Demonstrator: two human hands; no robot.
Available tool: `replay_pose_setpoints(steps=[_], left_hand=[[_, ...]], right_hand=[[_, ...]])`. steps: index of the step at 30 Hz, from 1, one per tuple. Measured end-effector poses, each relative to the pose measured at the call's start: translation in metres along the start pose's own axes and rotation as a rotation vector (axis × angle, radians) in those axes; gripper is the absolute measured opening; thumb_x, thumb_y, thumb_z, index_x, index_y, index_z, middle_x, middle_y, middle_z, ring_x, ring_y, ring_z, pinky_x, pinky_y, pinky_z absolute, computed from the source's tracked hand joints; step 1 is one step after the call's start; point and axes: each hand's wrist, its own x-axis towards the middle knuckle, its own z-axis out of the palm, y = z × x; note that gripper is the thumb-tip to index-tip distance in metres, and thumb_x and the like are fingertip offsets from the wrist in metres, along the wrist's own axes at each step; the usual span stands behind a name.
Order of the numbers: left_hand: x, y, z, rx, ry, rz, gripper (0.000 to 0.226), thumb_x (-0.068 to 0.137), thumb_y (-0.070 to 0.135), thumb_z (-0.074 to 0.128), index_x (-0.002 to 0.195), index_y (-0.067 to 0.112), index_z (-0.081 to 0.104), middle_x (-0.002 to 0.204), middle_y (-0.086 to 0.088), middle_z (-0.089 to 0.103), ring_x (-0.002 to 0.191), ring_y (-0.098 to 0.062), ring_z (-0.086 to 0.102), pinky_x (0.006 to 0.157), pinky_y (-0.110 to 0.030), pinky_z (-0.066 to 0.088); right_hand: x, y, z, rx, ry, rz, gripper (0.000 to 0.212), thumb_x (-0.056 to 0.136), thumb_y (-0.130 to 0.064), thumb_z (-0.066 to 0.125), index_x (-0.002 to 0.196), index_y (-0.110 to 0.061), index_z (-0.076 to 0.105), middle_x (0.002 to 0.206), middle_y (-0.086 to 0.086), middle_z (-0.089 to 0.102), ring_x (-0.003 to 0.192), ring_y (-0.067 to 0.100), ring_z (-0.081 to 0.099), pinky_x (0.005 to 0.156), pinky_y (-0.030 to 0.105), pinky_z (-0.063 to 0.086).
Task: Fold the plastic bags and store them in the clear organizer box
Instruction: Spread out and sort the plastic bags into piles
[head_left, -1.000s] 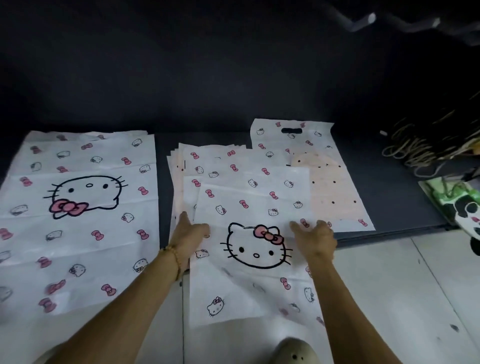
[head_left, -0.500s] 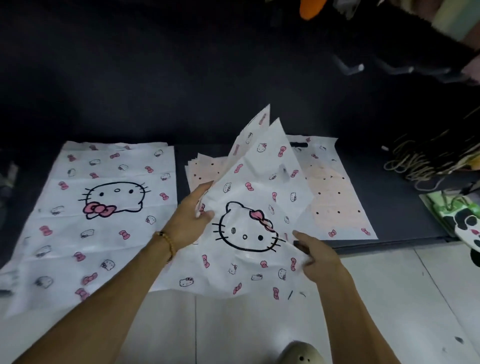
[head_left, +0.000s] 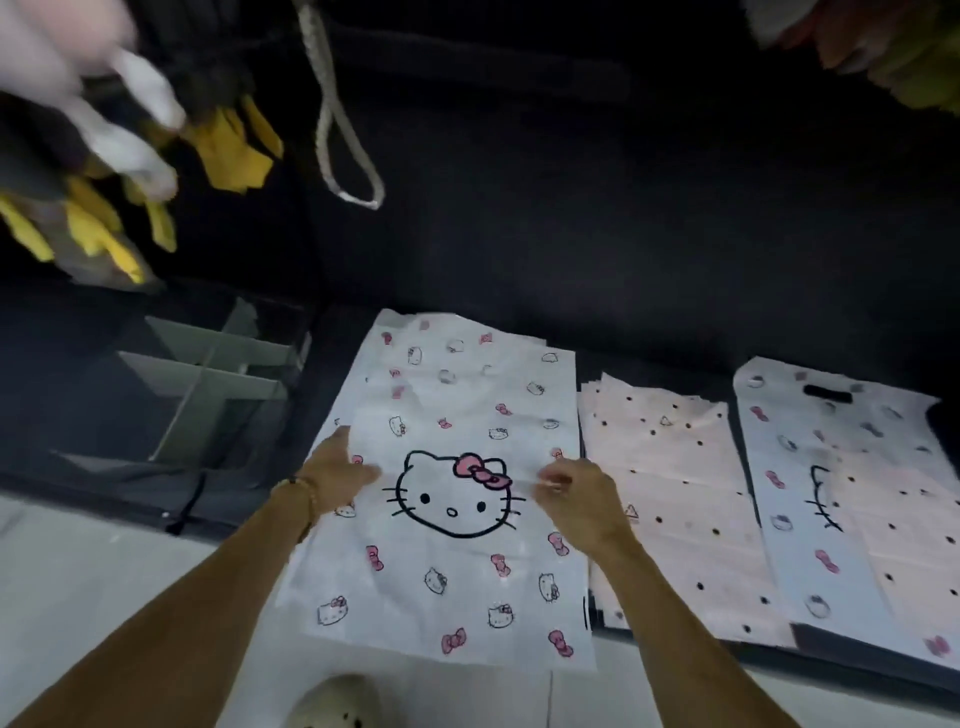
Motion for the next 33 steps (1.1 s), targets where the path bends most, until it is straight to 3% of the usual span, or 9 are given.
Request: replay_pose_setpoints(steps=[5,10,12,14,17,21,24,29,33], left_hand=[[0.027,-0.028,0.017,0.05,0.108,-0.042,0.055,0.09,0.016,0.053,0.141,0.007,0.033,0.14,-0.013,0.044,0.118,-0.029,0.048,0.086,-0.026,0.036],[0.041,-0.014,-0.011,-0.213,0.151,0.136,0.022,0.09,0.003,0.054,0.108,0.017,0.053,0.107,-0.009,0.064,0.086,-0.022,0.061,0.068,-0.025,0.046],[0.046,-0.01,-0.026,-0.007,0.161,0.139,0.022,0.088,0.008,0.057,0.109,0.014,0.054,0.104,-0.008,0.064,0.092,-0.026,0.062,0.074,-0.029,0.049],[0.044,-0.011,-0.03,0.493,0.256,0.118,0.033,0.086,0.015,0.059,0.117,0.01,0.049,0.109,-0.012,0.06,0.099,-0.031,0.059,0.083,-0.039,0.051],[0.036,-0.013,-0.01,1.024,0.423,0.36,0.041,0.085,0.021,0.055,0.124,0.011,0.048,0.123,-0.011,0.053,0.11,-0.03,0.049,0.086,-0.041,0.045],[0.023,-0.024,0.035,0.849,0.147,0.494,0.045,0.091,0.035,0.048,0.132,0.018,0.047,0.134,-0.007,0.045,0.121,-0.024,0.04,0.098,-0.035,0.04],[0.021,-0.019,0.042,0.77,0.18,0.433,0.05,0.089,0.037,0.054,0.134,0.016,0.046,0.133,-0.008,0.045,0.122,-0.025,0.039,0.1,-0.037,0.037],[0.0,0.037,0.078,0.326,0.168,0.462,0.031,0.091,0.028,0.058,0.113,0.007,0.063,0.108,-0.013,0.061,0.1,-0.026,0.059,0.083,-0.029,0.045],[-0.039,0.09,0.156,-0.054,-0.016,0.485,0.014,0.092,0.018,0.056,0.101,0.012,0.067,0.096,0.002,0.067,0.085,-0.002,0.061,0.083,-0.021,0.05]], right_hand=[[0.002,0.007,0.034,-0.321,0.009,-0.033,0.049,0.085,-0.036,0.064,0.131,-0.018,0.057,0.149,-0.002,0.031,0.132,0.025,0.031,0.108,0.039,0.037],[0.013,-0.013,0.041,-0.129,0.164,-0.107,0.032,0.084,-0.022,0.069,0.114,-0.012,0.066,0.135,0.004,0.048,0.119,0.02,0.048,0.096,0.024,0.041],[0.018,-0.018,0.046,-0.247,0.06,-0.144,0.023,0.086,-0.026,0.066,0.106,-0.015,0.066,0.13,0.009,0.053,0.122,0.025,0.047,0.098,0.031,0.043],[0.017,-0.017,0.055,-0.404,-0.078,-0.108,0.045,0.087,-0.036,0.063,0.127,-0.016,0.059,0.143,0.005,0.042,0.134,0.023,0.033,0.106,0.037,0.037],[0.016,-0.014,0.064,-0.505,-0.064,-0.087,0.056,0.088,-0.042,0.058,0.14,-0.023,0.046,0.151,-0.001,0.029,0.138,0.02,0.023,0.108,0.038,0.031],[0.016,-0.015,0.059,-0.482,-0.095,-0.097,0.055,0.09,-0.041,0.056,0.14,-0.022,0.045,0.151,-0.002,0.032,0.137,0.019,0.026,0.107,0.039,0.031],[0.013,-0.011,0.037,-0.275,-0.011,-0.105,0.05,0.091,-0.038,0.059,0.135,-0.017,0.051,0.14,0.001,0.045,0.129,0.019,0.041,0.106,0.035,0.036],[-0.006,0.024,-0.028,-0.1,0.238,0.015,0.037,0.092,-0.034,0.058,0.125,-0.017,0.059,0.126,0.005,0.053,0.121,0.021,0.048,0.099,0.025,0.037],[-0.028,0.079,-0.098,-0.053,0.396,0.175,0.036,0.093,-0.032,0.057,0.125,-0.014,0.059,0.13,0.006,0.054,0.122,0.021,0.05,0.105,0.031,0.039]])
